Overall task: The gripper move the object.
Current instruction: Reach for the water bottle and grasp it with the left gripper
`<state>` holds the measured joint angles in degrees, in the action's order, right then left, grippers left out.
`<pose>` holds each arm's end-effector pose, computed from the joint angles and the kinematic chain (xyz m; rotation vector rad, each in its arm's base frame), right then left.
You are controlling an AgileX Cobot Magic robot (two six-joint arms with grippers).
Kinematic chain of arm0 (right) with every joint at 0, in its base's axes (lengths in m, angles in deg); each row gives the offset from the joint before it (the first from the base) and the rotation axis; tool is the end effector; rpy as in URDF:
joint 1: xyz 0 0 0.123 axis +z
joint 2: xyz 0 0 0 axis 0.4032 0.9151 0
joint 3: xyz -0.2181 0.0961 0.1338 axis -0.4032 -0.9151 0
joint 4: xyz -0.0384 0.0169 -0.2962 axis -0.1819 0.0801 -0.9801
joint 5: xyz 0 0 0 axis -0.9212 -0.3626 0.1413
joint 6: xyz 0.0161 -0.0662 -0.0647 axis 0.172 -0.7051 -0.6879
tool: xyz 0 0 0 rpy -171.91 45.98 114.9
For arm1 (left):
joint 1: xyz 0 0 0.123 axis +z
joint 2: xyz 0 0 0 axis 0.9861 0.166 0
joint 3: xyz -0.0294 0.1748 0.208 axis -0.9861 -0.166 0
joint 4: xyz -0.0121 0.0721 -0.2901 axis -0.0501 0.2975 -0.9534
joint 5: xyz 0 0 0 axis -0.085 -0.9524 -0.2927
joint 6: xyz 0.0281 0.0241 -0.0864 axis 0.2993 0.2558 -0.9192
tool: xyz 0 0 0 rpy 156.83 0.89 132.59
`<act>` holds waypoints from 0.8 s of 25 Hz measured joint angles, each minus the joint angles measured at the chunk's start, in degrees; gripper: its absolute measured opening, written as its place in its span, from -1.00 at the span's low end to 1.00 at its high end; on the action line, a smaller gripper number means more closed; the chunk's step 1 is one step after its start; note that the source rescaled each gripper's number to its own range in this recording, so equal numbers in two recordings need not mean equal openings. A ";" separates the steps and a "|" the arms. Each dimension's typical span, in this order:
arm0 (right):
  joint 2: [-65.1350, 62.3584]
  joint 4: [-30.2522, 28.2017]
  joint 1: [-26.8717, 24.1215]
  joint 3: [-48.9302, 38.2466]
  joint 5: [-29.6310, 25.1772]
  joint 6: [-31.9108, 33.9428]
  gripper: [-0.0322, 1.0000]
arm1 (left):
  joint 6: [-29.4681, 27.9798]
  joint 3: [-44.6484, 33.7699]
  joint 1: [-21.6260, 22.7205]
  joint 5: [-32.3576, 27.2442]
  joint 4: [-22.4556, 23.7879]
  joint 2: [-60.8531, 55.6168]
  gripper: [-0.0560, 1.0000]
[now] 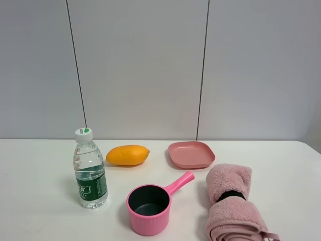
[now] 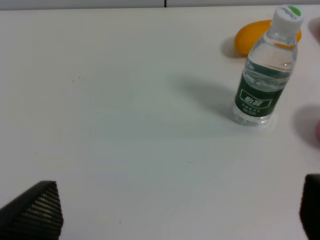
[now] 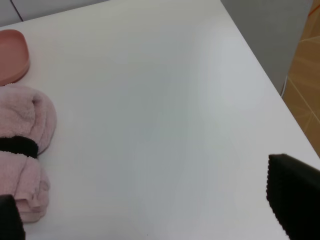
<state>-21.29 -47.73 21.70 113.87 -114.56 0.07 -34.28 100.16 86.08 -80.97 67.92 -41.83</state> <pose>0.0516 -0.0054 0.2992 0.1017 2.0350 -0.0342 0.0502 -0.0065 0.3025 0.0040 2.0200 -0.0457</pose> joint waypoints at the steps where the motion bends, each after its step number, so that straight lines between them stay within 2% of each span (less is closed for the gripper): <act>1: 0.00 0.00 0.00 0.00 0.00 0.00 1.00 | 0.00 0.00 0.00 0.00 -0.12 0.00 1.00; 10: 0.00 0.00 0.00 0.00 0.00 0.00 1.00 | 0.86 0.33 0.00 -0.05 -0.57 0.09 1.00; 16: 0.00 0.00 0.00 0.00 0.00 0.00 1.00 | 4.02 6.98 0.00 0.05 -1.65 9.08 1.00; 20: 0.00 0.00 0.00 0.00 0.00 0.00 1.00 | 8.30 12.22 0.00 2.59 -7.73 19.05 1.00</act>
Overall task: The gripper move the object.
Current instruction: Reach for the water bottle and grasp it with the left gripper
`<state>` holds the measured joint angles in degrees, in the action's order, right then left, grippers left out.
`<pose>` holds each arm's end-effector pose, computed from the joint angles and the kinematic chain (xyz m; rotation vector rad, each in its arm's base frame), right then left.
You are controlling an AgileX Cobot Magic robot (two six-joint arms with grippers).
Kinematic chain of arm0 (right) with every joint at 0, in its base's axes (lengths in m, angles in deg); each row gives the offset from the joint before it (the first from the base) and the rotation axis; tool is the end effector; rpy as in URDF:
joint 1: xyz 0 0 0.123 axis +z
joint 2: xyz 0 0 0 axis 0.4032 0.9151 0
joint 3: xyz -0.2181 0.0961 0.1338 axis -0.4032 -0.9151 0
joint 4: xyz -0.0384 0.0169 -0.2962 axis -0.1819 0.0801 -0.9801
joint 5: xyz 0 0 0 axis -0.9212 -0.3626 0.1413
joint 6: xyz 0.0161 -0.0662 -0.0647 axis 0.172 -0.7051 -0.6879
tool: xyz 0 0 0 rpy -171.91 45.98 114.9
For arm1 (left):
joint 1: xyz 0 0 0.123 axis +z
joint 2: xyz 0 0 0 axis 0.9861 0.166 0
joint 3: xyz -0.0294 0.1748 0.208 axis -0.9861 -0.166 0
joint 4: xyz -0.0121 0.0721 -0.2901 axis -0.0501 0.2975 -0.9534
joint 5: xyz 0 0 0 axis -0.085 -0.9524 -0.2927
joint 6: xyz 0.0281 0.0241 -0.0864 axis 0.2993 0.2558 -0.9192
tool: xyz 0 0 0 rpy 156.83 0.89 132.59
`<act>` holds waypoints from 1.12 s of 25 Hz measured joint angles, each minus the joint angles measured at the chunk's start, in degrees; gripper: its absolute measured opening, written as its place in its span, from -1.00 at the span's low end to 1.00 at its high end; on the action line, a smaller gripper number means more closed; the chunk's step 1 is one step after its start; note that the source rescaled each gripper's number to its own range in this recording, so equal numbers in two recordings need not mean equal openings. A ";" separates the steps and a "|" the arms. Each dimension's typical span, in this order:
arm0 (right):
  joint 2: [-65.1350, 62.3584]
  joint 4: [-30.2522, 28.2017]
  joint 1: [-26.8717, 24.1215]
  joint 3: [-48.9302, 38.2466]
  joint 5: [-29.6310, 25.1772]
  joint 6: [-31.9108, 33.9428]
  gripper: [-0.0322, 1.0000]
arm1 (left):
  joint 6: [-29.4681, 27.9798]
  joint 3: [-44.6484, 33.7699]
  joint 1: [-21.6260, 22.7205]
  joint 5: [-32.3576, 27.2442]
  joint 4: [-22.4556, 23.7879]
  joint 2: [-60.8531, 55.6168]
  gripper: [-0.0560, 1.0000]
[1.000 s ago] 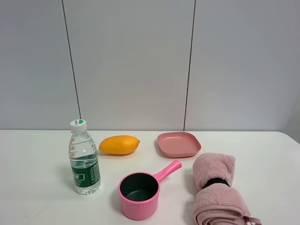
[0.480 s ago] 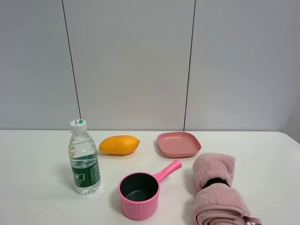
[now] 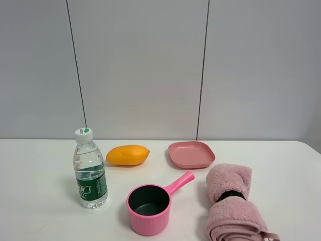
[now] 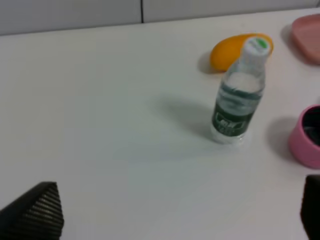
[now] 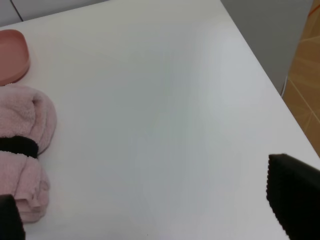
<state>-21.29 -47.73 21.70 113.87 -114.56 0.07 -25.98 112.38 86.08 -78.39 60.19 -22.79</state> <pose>0.0516 -0.0054 0.2992 0.1017 2.0350 -0.0342 0.0937 -0.0125 0.3553 0.1338 2.0670 -0.1269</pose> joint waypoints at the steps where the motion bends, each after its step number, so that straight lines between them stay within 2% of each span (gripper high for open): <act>1: 0.00 0.00 0.00 0.00 0.00 0.00 1.00 | 2.26 1.08 0.00 0.61 -2.62 2.54 1.00; 3: 0.00 0.00 0.00 0.00 0.00 0.00 1.00 | 7.24 2.24 0.00 1.79 -8.10 6.90 1.00; 9: 0.00 0.00 0.00 0.00 0.00 0.00 1.00 | 27.58 2.66 0.00 3.43 -24.80 18.78 1.00; 12: 0.00 0.00 0.00 0.00 0.00 0.00 1.00 | 36.48 2.66 0.00 5.51 -30.51 24.49 1.00; 15: 0.00 0.00 0.00 0.00 0.00 0.00 1.00 | 41.45 2.66 0.00 6.22 -35.06 30.62 1.00; 18: 0.00 0.00 0.00 0.00 0.00 0.00 1.00 | 44.23 2.66 0.00 7.26 -37.46 36.33 1.00; 23: 0.00 0.00 0.00 0.00 0.00 0.00 1.00 | 47.06 2.66 0.00 12.01 -38.79 42.54 1.00; 28: 0.00 0.00 0.00 0.00 0.00 0.00 1.00 | 44.88 2.66 0.00 14.79 -36.76 46.43 1.00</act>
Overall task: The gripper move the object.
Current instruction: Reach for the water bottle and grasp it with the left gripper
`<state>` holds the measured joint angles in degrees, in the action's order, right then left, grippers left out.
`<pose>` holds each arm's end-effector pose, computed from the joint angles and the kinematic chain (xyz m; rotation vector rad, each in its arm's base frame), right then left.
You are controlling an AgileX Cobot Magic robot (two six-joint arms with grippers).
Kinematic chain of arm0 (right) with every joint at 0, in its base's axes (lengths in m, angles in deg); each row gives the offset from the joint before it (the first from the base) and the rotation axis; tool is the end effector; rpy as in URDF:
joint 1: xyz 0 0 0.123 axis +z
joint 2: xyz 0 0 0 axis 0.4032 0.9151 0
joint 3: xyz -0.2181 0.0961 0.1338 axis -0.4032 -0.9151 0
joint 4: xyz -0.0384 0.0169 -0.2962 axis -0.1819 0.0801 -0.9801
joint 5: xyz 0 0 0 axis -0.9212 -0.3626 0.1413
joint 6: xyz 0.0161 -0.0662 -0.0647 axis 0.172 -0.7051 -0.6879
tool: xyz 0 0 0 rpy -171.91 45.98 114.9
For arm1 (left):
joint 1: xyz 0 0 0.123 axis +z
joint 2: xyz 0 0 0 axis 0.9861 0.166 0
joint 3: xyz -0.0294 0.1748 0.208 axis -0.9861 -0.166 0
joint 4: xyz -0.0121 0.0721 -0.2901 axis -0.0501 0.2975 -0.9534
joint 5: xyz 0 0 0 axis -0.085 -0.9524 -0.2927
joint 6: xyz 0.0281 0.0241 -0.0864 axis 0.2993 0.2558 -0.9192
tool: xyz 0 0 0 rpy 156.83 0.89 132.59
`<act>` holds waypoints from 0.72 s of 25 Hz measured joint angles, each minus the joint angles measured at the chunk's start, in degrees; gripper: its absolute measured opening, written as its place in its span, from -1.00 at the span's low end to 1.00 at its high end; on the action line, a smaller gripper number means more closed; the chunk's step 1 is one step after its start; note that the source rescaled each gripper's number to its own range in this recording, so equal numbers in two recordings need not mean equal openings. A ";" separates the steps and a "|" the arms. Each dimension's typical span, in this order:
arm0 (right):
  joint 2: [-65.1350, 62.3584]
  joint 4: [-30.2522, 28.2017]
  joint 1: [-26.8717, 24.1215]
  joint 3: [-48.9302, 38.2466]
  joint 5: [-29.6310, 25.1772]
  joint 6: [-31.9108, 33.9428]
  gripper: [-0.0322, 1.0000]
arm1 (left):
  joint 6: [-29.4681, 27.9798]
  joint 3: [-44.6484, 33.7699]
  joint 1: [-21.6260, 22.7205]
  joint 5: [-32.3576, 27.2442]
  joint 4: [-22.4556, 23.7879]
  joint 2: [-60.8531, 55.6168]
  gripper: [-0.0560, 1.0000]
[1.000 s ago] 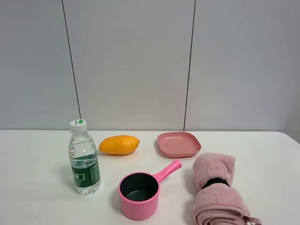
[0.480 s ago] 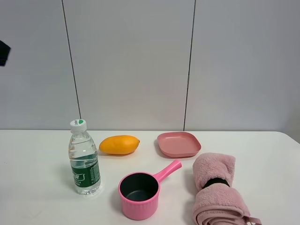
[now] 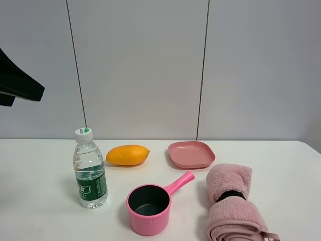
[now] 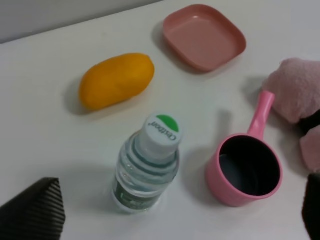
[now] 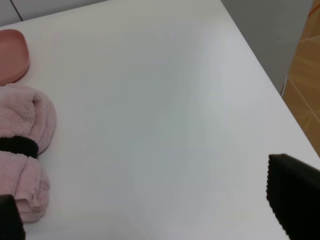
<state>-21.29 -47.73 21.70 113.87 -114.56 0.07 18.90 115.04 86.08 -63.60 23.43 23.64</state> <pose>0.0516 -0.0054 0.2992 0.1017 2.0350 -0.0342 0.2714 -0.0245 0.2619 0.4524 2.2175 -0.4906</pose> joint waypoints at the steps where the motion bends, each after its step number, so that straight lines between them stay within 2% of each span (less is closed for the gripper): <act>1: 0.00 0.00 0.00 0.00 0.00 0.00 1.00 | -1.36 0.00 0.00 0.00 1.41 0.61 1.00; 6: 0.00 0.00 0.00 0.00 0.00 0.00 1.00 | -10.40 1.48 -1.45 -0.03 11.94 1.99 1.00; 11: 0.00 0.00 0.00 0.00 0.00 0.00 1.00 | -20.89 5.37 -8.52 0.16 24.84 2.05 1.00; 13: 0.00 0.00 0.00 0.00 0.00 0.00 1.00 | -22.97 6.37 -11.87 0.97 27.07 2.05 1.00; 18: 0.00 0.00 0.00 0.00 0.00 0.00 1.00 | -23.73 6.56 -19.93 3.64 28.17 2.43 1.00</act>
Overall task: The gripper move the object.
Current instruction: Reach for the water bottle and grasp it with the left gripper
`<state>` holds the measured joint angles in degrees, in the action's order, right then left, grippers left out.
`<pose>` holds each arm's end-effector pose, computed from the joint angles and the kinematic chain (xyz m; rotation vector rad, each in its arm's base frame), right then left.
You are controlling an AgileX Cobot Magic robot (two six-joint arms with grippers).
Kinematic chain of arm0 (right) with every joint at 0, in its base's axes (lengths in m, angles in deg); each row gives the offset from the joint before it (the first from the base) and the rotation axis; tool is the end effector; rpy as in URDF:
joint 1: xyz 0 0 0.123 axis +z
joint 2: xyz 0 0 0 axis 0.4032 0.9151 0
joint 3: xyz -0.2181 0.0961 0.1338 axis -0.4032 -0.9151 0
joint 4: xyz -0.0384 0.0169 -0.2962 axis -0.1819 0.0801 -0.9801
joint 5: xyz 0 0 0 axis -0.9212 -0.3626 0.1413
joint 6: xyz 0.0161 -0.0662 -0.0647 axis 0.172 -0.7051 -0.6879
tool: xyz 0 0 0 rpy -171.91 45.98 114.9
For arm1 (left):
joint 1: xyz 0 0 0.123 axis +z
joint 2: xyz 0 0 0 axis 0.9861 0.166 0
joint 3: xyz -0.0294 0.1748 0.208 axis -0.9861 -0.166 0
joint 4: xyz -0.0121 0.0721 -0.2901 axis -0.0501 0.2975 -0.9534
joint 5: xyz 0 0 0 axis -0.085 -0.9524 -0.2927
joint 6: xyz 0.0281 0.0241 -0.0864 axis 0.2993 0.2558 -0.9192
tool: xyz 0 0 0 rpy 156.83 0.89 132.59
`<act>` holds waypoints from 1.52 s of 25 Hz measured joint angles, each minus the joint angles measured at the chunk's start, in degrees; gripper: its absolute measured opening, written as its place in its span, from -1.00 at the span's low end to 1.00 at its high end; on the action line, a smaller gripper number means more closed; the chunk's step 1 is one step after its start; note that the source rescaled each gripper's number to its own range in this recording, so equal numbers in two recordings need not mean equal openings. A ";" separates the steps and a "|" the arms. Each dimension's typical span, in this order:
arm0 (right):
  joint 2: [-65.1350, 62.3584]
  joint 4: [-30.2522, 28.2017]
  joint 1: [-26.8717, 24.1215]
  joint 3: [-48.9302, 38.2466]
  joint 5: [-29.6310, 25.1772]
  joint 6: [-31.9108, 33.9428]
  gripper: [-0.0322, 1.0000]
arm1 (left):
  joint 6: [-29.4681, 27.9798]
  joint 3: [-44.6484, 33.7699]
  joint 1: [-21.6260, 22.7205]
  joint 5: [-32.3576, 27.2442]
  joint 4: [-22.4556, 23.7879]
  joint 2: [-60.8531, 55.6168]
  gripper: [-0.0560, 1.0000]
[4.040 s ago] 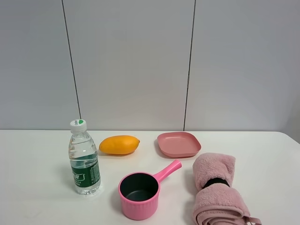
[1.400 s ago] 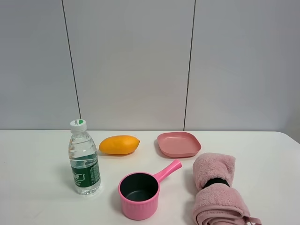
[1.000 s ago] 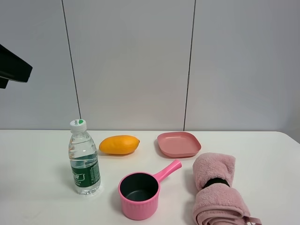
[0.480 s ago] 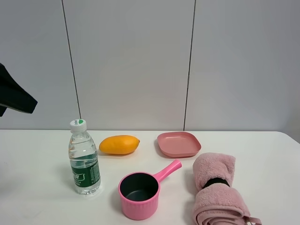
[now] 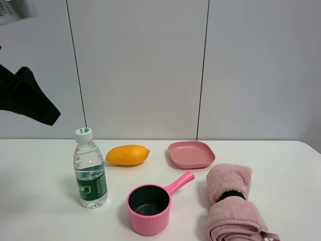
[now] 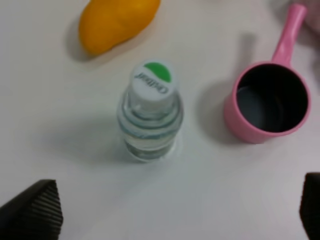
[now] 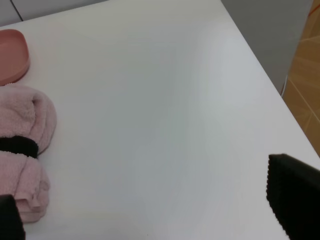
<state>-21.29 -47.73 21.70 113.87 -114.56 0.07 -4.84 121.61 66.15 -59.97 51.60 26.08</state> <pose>0.0516 -0.0054 0.2992 0.1017 2.0350 -0.0342 0.2725 -0.0949 0.2744 0.7376 2.2943 -0.3123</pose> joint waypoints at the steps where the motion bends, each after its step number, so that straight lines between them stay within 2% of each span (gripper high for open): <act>1: 0.00 0.05 0.00 0.00 0.00 0.00 1.00 | 0.00 0.00 -2.11 1.61 0.05 0.29 1.00; 5: 0.00 0.05 0.00 0.00 0.00 0.00 1.00 | -0.21 0.00 -7.91 7.33 0.05 1.14 1.00; 7: 0.00 0.05 0.00 0.00 0.00 0.00 1.00 | -0.28 0.00 -8.59 8.62 0.31 1.19 1.00; 9: 0.00 0.05 0.00 0.00 0.00 0.00 1.00 | -1.85 0.00 -8.71 9.95 2.66 1.30 1.00; 11: 0.00 0.05 0.00 0.00 0.00 0.00 1.00 | -5.83 -0.06 -8.71 11.36 6.61 1.43 1.00; 15: 0.00 0.05 0.00 0.00 0.00 0.00 1.00 | -18.71 -4.04 -8.71 17.65 16.62 1.43 1.00; 17: 0.00 0.05 0.00 0.00 0.00 0.00 1.00 | -23.22 -7.23 -8.71 21.26 19.47 1.51 1.00; 20: 0.00 0.05 0.00 0.00 0.00 0.00 1.00 | -25.88 -11.60 -8.71 27.61 20.33 1.51 1.00; 25: 0.00 0.05 0.00 0.00 0.00 0.00 1.00 | -26.34 -18.61 -8.71 35.84 20.68 1.46 1.00; 29: 0.00 0.05 0.00 0.00 0.00 0.00 1.00 | -29.43 -24.09 -8.71 45.76 25.23 1.57 1.00; 35: 0.00 0.05 0.00 0.00 0.00 0.00 1.00 | -45.21 -29.34 -8.71 65.09 39.73 6.91 1.00; 38: 0.00 0.05 0.00 0.00 0.00 0.00 1.00 | -49.77 -29.51 -7.75 71.79 42.48 11.96 1.00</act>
<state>-21.29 -47.68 21.70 113.87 -114.56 0.07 -54.60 92.09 58.40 11.82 94.08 38.04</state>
